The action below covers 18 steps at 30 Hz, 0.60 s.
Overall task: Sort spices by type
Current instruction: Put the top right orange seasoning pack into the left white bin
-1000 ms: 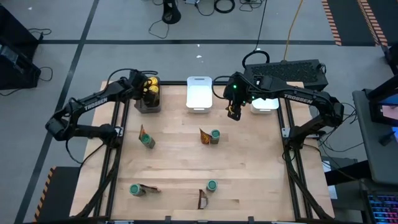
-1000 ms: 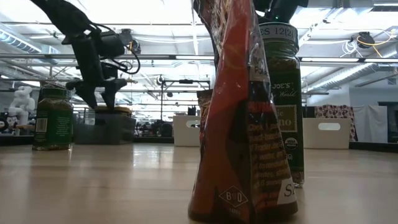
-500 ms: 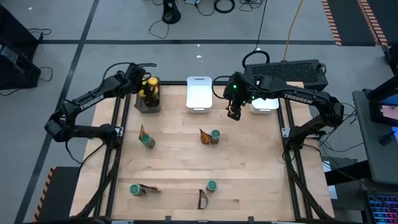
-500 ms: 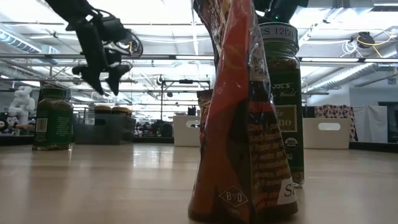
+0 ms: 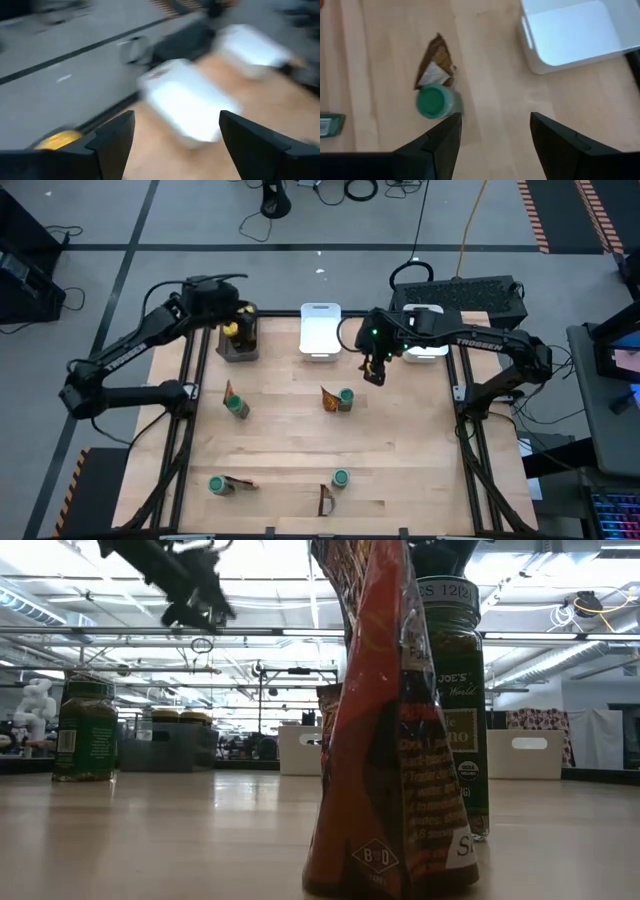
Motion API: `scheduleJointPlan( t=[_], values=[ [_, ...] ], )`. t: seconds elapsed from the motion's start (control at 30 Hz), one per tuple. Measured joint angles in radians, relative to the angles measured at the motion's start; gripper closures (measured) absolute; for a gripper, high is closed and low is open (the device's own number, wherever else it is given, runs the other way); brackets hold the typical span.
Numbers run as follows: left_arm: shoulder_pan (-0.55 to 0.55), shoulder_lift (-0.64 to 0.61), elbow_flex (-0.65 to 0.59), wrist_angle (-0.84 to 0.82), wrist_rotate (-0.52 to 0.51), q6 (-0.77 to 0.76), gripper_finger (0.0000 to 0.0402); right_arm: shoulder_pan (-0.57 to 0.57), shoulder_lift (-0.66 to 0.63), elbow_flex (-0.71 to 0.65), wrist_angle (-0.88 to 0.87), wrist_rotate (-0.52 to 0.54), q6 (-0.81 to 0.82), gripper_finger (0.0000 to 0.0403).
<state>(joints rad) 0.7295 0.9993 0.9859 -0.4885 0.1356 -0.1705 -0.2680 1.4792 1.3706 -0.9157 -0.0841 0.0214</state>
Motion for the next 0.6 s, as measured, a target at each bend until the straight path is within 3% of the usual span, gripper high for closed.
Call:
scheduleJointPlan(
  t=[0.13,0.23,0.43,0.6],
  values=[
    [-0.115,-0.032,0.0,0.028,0.136,0.02,0.0107,0.044,0.0,0.0,0.013,0.0,0.027,0.0184],
    [-0.229,-0.039,0.0,0.052,0.17,0.022,0.0107,0.073,0.0,0.0,0.015,0.0,0.042,0.0184],
    [-0.471,-0.01,0.0,0.161,0.137,0.125,0.0107,0.106,-0.01,0.0,0.011,0.003,0.069,0.0184],
    [-0.573,0.077,0.0,0.237,0.056,0.226,0.0107,0.12,-0.057,0.001,-0.004,0.014,0.099,0.0184]
  ],
)
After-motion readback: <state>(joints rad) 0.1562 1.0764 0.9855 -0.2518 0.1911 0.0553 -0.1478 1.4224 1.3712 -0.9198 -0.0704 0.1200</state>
